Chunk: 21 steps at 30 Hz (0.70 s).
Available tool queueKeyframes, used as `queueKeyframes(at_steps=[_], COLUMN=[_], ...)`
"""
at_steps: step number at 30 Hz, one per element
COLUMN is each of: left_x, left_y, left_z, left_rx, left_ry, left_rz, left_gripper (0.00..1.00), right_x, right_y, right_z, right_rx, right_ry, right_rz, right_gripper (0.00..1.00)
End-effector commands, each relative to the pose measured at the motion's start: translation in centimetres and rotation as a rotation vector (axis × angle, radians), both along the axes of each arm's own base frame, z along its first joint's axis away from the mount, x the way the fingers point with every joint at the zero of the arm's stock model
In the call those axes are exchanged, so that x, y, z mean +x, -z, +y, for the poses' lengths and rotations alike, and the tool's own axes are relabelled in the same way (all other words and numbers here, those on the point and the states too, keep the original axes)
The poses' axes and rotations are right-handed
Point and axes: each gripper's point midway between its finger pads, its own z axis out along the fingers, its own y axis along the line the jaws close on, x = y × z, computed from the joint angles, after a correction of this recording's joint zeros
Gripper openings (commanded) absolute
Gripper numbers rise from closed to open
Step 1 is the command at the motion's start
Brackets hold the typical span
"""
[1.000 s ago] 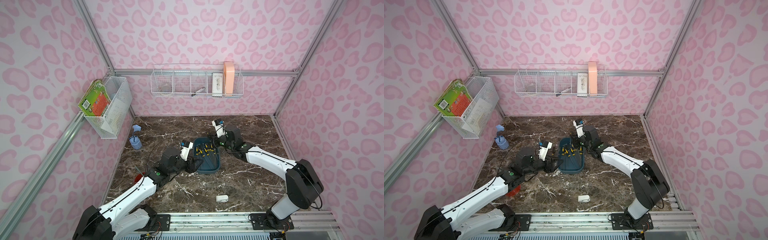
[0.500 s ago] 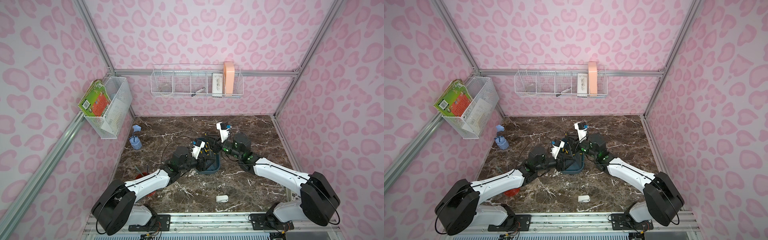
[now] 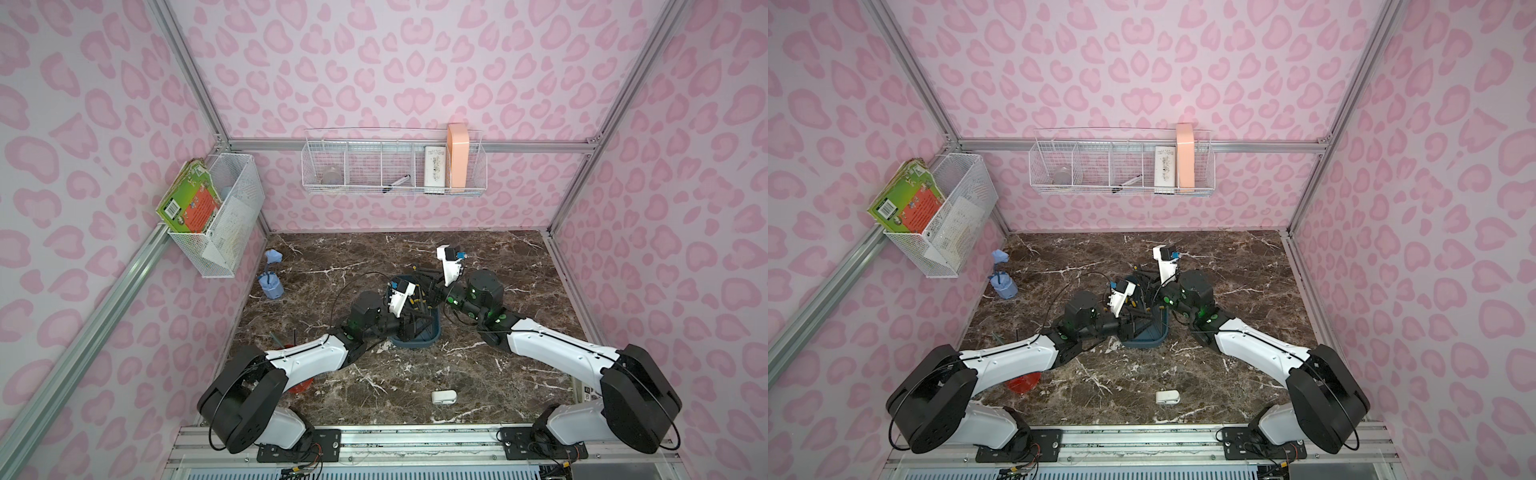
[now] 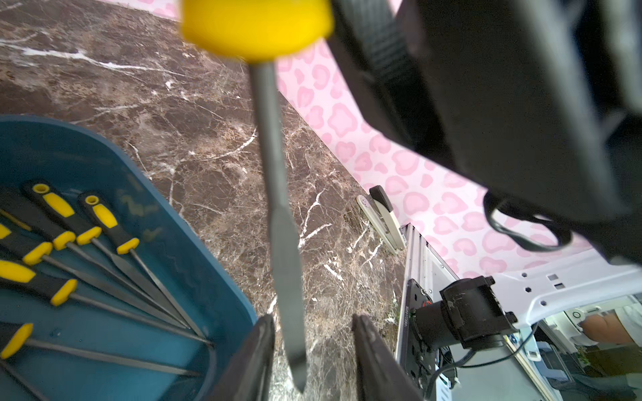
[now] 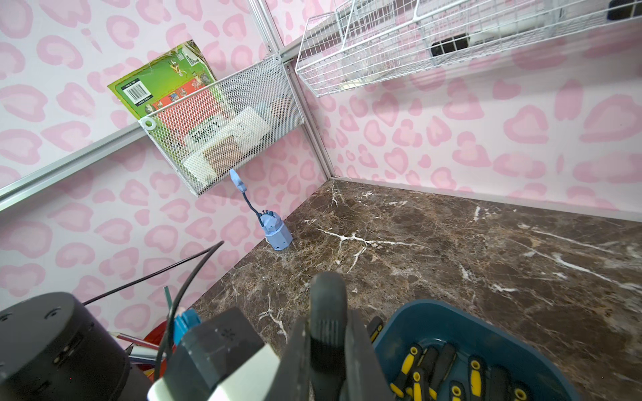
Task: Take the file tool out of the storage box
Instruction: Pick up the file tool from the storage box.
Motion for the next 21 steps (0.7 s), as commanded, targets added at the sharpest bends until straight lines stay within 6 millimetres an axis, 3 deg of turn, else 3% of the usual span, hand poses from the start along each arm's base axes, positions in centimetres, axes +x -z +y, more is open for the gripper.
queueKeyframes(at_steps=[1,4,7,10,12,15,21], left_x=[-0.15,-0.22,-0.41,-0.34,-0.42,-0.41,-0.46], left_y=[-1.20,-1.04,-0.93,-0.85,-1.01,-1.36,-0.98], left_z=[-0.33,-0.05,-0.11,-0.31,-0.42,-0.58,-0.45], left_rx=[-0.039,-0.032,-0.035,-0.052,-0.077,-0.091,-0.062], left_ry=[0.022,0.010,0.020,0.023,0.029,0.038,0.035], left_rz=[-0.027,-0.026,-0.017,-0.005,-0.008,-0.022,-0.007], left_gripper=[0.39,0.38,0.33,0.20,0.20,0.00,0.00], right_x=[0.26,0.41,0.54,0.46,0.53,0.53,0.19], right_y=[-0.84,-0.94,-0.89,-1.07,-0.94,-0.86,-0.73], right_z=[-0.41,-0.56,-0.67,-0.48,-0.36,-0.48,-0.63], right_rx=[0.019,0.008,0.002,0.010,0.002,-0.003,0.002], right_ry=[0.029,0.042,0.052,0.045,0.049,0.058,0.052], right_rz=[-0.028,-0.029,-0.029,-0.032,-0.026,-0.027,-0.027], right_gripper=[0.05,0.05,0.05,0.06,0.05,0.06,0.12])
